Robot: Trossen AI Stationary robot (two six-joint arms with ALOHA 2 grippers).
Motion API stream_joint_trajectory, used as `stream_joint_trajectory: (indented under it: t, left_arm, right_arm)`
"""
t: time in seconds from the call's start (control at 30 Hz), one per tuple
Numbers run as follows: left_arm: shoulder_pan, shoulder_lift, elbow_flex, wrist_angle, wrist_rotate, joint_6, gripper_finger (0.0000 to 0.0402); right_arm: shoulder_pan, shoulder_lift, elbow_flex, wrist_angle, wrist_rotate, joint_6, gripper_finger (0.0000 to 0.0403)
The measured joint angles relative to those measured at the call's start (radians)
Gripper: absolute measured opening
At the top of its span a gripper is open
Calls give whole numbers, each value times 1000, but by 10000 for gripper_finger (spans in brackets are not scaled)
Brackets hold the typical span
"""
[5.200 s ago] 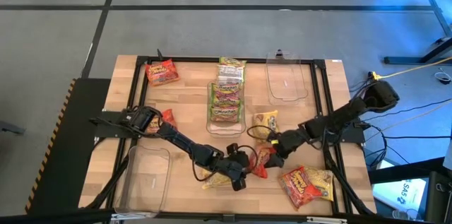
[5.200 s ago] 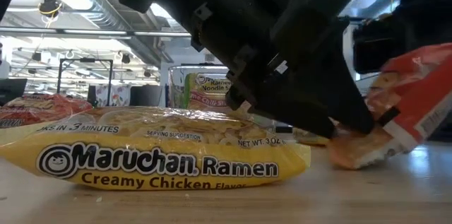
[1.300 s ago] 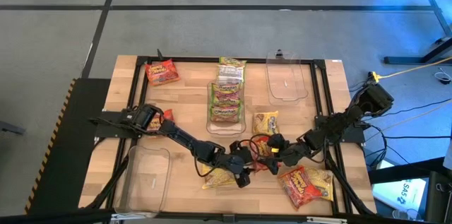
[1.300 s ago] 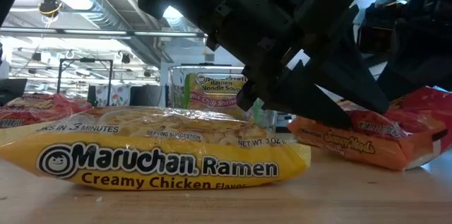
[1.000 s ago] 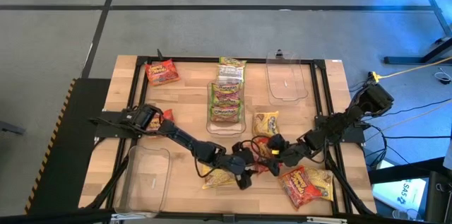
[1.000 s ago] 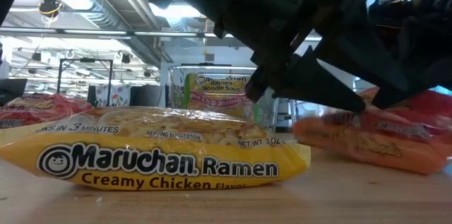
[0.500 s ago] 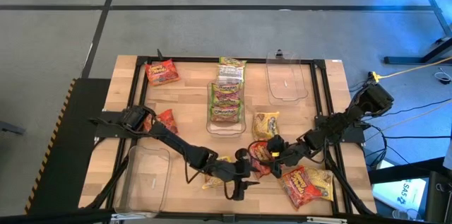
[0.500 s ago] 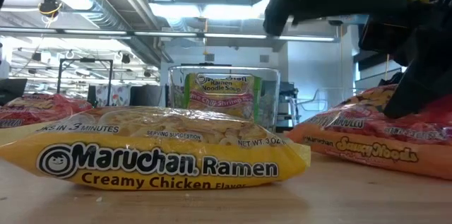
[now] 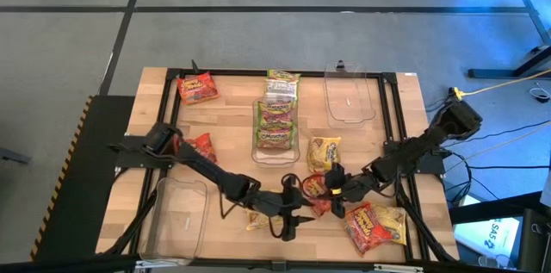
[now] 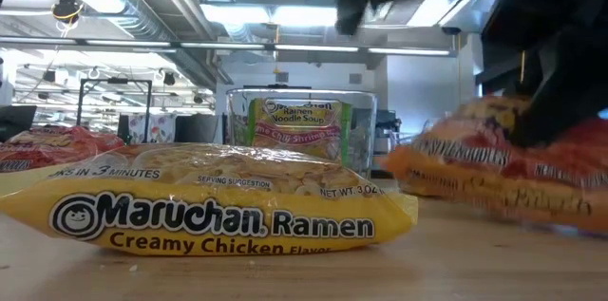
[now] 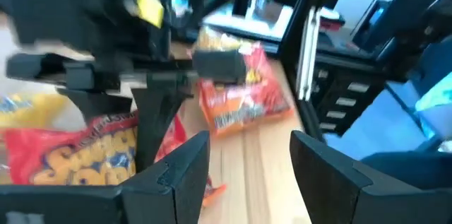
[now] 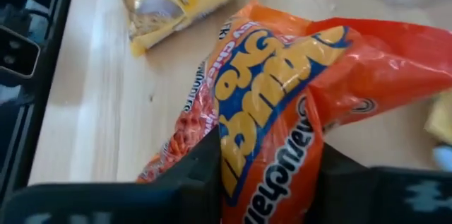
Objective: Sort Maruchan noodles
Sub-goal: Put the orange noodle pack into the top right transparent bin
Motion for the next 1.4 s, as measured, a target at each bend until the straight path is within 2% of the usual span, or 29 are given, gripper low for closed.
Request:
stream_joint_trajectory:
  t: [0.17,0.37,0.57,0.77,0.93,1.1,1.27,1.4]
  left_arm:
    - [-43,-45,-40,-30,-66,29,190]
    - [-74,-85,-122,4,-180,4,190]
    - [-64,-88,-159,73,-99,-7,190]
    - [-51,-88,-159,80,-54,-12,190]
    - [-53,-88,-159,76,-51,-3,190]
    - [-53,-88,-159,76,-51,-2,190]
    - [-53,-88,-159,75,-51,2,190]
    - [-53,-87,-159,49,-51,2,190]
  right_arm:
    - [0,-96,63,-201,40,-88,70]
    - [-5,-215,172,-510,139,-156,69]
    - [-70,-296,387,-925,296,-311,70]
    - [-252,-306,585,-1228,402,-624,71]
    - [-475,-305,618,-1272,392,-945,71]
    - [-724,-295,617,-1248,374,-1179,71]
    - [-952,-278,616,-1123,256,-1342,71]
    - [-1082,-247,616,-1056,182,-1440,72]
